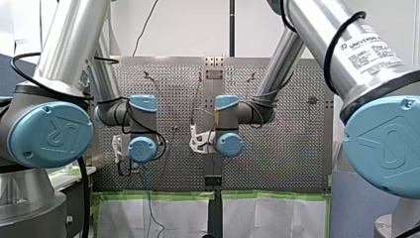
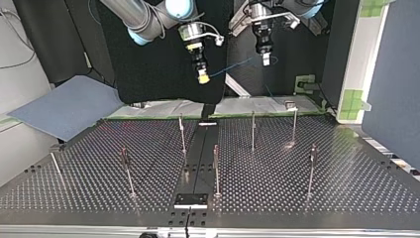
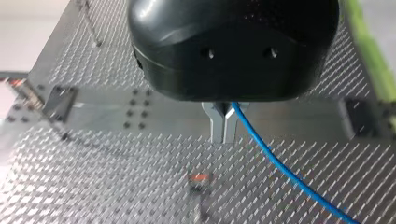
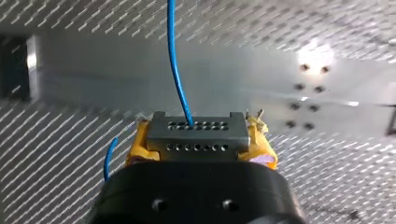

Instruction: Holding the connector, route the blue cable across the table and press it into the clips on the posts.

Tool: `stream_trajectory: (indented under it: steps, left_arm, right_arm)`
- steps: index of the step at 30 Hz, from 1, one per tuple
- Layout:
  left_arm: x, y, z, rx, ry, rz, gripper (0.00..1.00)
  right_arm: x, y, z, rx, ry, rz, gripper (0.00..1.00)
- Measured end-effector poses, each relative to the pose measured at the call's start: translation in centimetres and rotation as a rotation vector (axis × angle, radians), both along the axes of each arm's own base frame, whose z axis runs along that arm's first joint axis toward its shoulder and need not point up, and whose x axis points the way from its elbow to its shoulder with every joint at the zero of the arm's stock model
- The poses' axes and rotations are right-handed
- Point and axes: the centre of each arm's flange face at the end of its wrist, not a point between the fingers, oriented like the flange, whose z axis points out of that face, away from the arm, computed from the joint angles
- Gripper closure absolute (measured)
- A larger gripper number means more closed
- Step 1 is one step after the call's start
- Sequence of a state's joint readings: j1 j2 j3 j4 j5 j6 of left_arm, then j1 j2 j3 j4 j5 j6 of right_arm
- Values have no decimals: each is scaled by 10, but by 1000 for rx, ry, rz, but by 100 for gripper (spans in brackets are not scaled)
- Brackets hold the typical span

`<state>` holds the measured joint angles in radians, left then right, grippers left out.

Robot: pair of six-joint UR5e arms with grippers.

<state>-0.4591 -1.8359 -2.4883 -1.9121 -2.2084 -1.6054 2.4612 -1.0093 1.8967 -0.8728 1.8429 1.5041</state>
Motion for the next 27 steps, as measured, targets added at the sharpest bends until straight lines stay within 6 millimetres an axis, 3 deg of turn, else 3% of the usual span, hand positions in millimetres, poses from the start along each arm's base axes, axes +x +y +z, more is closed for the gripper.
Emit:
stream_trajectory:
  steps: [13, 24, 27]
  left_arm:
    - [30, 28, 38, -9, -30, 105, 100]
    - [66, 45, 91, -97, -127, 206, 100]
    - [72, 44, 108, -112, -153, 207, 100]
  right_arm:
    - [29, -16, 95, -43, -119, 90, 100]
    - [40, -23, 182, -87, -210, 129, 100]
    - [45, -23, 190, -83, -212, 146, 100]
